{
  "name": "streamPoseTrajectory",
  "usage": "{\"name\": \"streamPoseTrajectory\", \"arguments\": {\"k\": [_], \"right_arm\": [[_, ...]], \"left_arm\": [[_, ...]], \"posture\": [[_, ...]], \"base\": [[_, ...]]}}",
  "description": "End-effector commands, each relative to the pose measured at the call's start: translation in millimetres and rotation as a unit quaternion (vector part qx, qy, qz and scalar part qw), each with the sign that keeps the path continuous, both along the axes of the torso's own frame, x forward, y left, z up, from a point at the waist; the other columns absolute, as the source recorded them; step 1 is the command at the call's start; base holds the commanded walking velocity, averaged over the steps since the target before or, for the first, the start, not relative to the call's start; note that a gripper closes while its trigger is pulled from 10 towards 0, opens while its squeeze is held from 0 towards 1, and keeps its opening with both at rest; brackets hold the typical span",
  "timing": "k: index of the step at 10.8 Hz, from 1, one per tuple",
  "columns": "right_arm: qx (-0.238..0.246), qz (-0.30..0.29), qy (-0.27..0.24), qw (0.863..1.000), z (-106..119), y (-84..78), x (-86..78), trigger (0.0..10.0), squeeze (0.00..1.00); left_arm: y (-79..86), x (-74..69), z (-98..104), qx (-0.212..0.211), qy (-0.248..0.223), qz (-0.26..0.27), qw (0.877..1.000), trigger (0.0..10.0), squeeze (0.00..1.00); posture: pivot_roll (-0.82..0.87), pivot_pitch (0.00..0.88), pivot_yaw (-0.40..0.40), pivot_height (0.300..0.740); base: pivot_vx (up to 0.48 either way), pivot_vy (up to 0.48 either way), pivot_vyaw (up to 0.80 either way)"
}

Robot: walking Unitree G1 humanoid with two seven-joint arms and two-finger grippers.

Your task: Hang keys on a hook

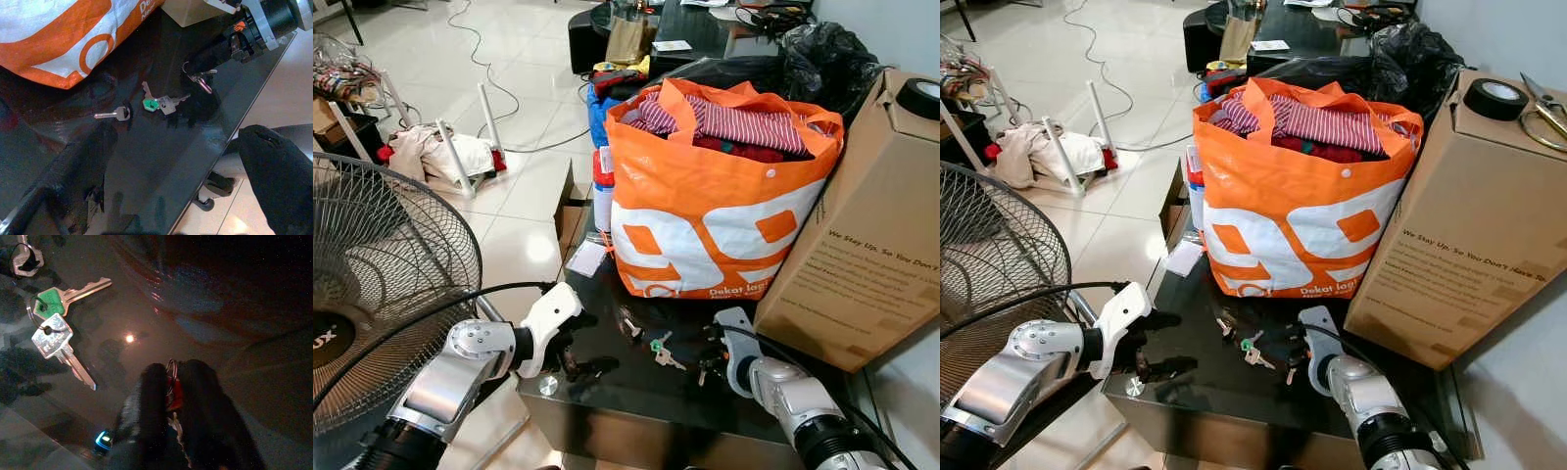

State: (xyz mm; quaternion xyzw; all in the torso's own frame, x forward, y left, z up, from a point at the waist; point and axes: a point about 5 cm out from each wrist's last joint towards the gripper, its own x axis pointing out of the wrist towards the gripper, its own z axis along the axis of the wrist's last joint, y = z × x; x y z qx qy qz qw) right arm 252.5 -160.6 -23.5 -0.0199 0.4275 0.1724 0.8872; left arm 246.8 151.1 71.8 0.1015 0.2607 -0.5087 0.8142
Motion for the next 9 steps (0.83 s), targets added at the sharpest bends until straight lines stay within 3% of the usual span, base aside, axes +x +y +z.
{"name": "streamPoseTrajectory", "arguments": {"k": [1, 2, 5, 6, 7, 8, 9], "right_arm": [[-0.008, 0.005, -0.009, 1.000, 4.0, -3.3, 4.1, 10.0, 0.32], [-0.008, 0.009, -0.006, 1.000, 4.0, -4.2, 3.5, 10.0, 0.00], [-0.002, 0.004, 0.003, 1.000, 3.7, -6.7, 3.4, 10.0, 0.00], [0.002, 0.004, 0.005, 1.000, 3.0, -5.7, 2.8, 8.6, 0.00], [0.006, 0.007, 0.006, 1.000, 2.5, -3.8, 1.9, 1.3, 0.00], [0.009, 0.007, 0.008, 1.000, 2.0, -2.6, 1.2, 0.0, 0.00], [0.010, 0.008, 0.008, 1.000, 2.1, -2.0, 1.6, 0.0, 0.00]], "left_arm": [[-0.2, 0.0, -1.0, 0.003, -0.003, 0.000, 1.000, 10.0, 0.00], [-0.2, 0.2, -1.2, 0.003, -0.003, 0.000, 1.000, 10.0, 0.00], [-0.2, 1.8, -2.2, 0.003, -0.001, -0.003, 1.000, 10.0, 0.00], [-0.3, 2.3, -2.5, 0.004, -0.001, -0.004, 1.000, 10.0, 0.00], [-0.1, 2.9, -2.7, 0.004, -0.002, -0.004, 1.000, 10.0, 0.00], [-0.2, 3.1, -2.9, 0.004, -0.002, -0.005, 1.000, 10.0, 0.00], [-0.1, 3.9, -2.9, 0.004, -0.003, -0.005, 1.000, 10.0, 0.00]], "posture": [[-0.10, 0.000, -0.023, 0.740], [-0.10, 0.000, -0.023, 0.740], [-0.11, 0.000, -0.015, 0.740], [-0.11, 0.000, -0.014, 0.740], [-0.10, 0.000, -0.014, 0.740], [-0.10, 0.000, -0.013, 0.740], [-0.10, 0.000, -0.013, 0.740]], "base": [[0.000, 0.000, 0.00], [0.000, 0.000, 0.00], [0.000, 0.000, 0.00], [0.000, 0.000, 0.00], [0.000, 0.000, 0.00], [0.000, 0.000, 0.00], [0.000, 0.000, 0.00]]}}
